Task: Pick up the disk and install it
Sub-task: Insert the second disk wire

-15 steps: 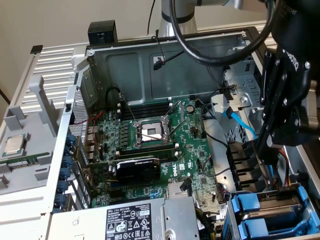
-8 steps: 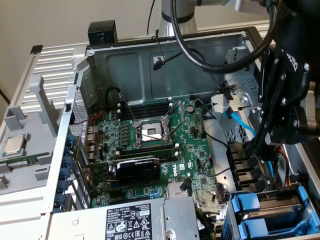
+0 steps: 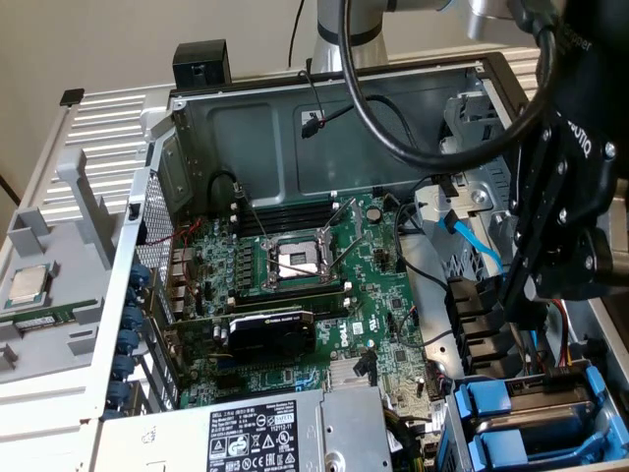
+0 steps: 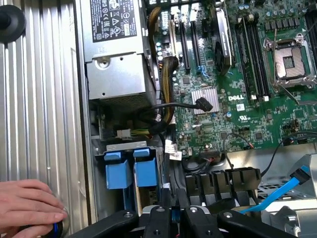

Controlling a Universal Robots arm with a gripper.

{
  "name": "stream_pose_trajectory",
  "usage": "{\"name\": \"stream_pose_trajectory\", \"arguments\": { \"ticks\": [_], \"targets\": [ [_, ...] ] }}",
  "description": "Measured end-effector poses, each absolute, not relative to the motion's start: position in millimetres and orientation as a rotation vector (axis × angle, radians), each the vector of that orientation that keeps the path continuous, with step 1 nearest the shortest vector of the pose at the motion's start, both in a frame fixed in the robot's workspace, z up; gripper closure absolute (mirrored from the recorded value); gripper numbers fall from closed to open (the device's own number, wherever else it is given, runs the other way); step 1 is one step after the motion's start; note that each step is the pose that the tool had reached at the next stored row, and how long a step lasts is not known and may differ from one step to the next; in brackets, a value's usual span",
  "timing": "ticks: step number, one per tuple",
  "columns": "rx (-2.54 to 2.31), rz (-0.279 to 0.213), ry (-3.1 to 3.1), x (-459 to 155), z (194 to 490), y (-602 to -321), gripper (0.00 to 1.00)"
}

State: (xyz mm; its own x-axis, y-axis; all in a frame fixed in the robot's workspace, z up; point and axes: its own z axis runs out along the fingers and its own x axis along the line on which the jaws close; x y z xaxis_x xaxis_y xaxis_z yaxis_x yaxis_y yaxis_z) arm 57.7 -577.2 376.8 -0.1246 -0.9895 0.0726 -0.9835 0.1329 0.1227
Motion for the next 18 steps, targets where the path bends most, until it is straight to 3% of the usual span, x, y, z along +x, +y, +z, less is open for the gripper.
{"name": "stream_pose_trajectory", "arguments": {
  "ticks": [18],
  "targets": [
    [2.073,-0.07,-2.193,57.5,368.3,-594.2,0.84]
  ]
}}
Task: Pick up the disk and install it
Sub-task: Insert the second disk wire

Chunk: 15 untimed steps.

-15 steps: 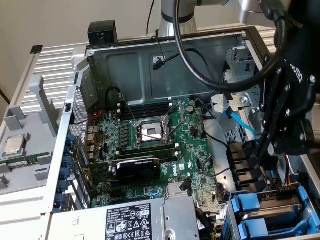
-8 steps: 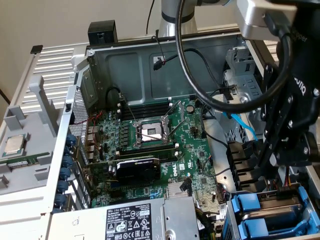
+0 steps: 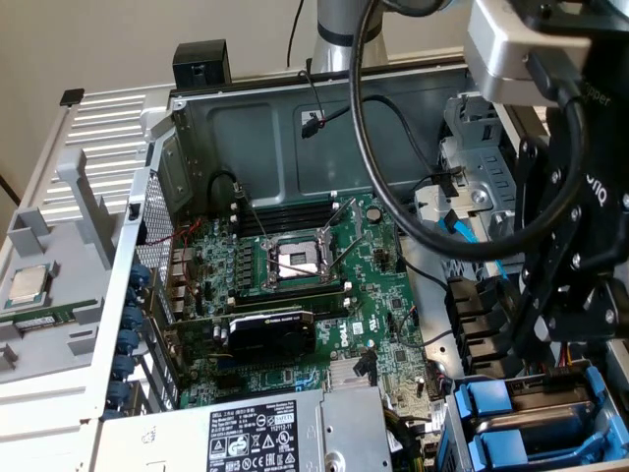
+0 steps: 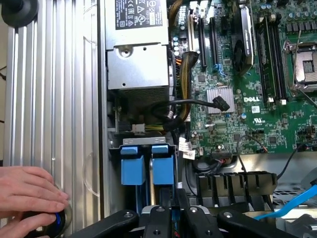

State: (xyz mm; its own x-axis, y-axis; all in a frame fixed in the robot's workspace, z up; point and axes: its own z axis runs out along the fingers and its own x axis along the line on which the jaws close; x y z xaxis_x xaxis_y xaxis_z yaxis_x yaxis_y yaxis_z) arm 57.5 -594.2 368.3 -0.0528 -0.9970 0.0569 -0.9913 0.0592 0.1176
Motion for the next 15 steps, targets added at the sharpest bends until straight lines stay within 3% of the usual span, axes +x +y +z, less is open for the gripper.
{"name": "stream_pose_trajectory", "arguments": {
  "ticks": [15],
  "targets": [
    [2.16,-0.084,-2.144,58.4,363.5,-599.5,0.84]
  ]
}}
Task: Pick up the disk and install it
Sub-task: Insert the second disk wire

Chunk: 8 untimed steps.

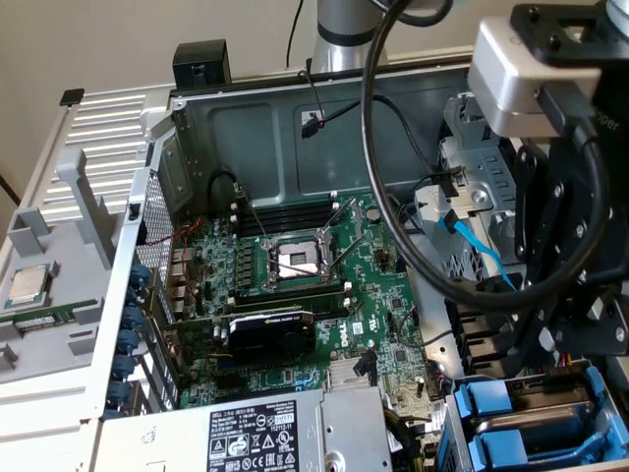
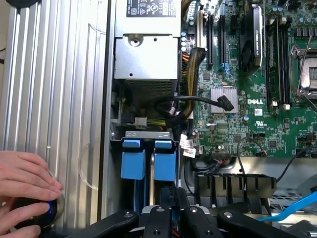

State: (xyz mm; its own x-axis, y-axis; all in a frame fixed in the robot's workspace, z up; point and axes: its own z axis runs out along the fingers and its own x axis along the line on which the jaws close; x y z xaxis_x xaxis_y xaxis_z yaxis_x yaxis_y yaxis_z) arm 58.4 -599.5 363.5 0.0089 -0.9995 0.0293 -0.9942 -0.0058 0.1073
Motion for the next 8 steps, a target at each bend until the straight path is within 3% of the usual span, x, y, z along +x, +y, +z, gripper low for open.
{"name": "stream_pose_trajectory", "arguments": {
  "ticks": [8],
  "targets": [
    [2.168,-0.092,-2.144,58.4,361.0,-600.6,0.84]
  ]
}}
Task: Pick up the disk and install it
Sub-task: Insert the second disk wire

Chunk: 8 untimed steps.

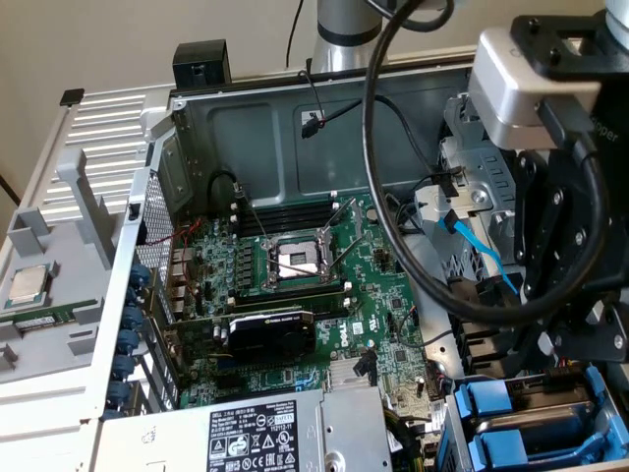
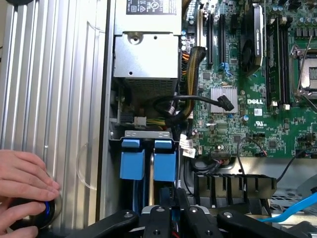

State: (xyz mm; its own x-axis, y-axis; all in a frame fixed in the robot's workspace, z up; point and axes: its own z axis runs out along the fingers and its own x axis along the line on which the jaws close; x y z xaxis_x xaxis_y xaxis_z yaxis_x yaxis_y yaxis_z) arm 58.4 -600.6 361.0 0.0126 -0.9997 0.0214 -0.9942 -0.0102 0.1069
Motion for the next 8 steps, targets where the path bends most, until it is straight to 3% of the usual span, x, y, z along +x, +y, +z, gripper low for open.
{"name": "stream_pose_trajectory", "arguments": {
  "ticks": [8],
  "targets": [
    [2.182,-0.111,-2.148,59.4,360.0,-603.5,0.84]
  ]
}}
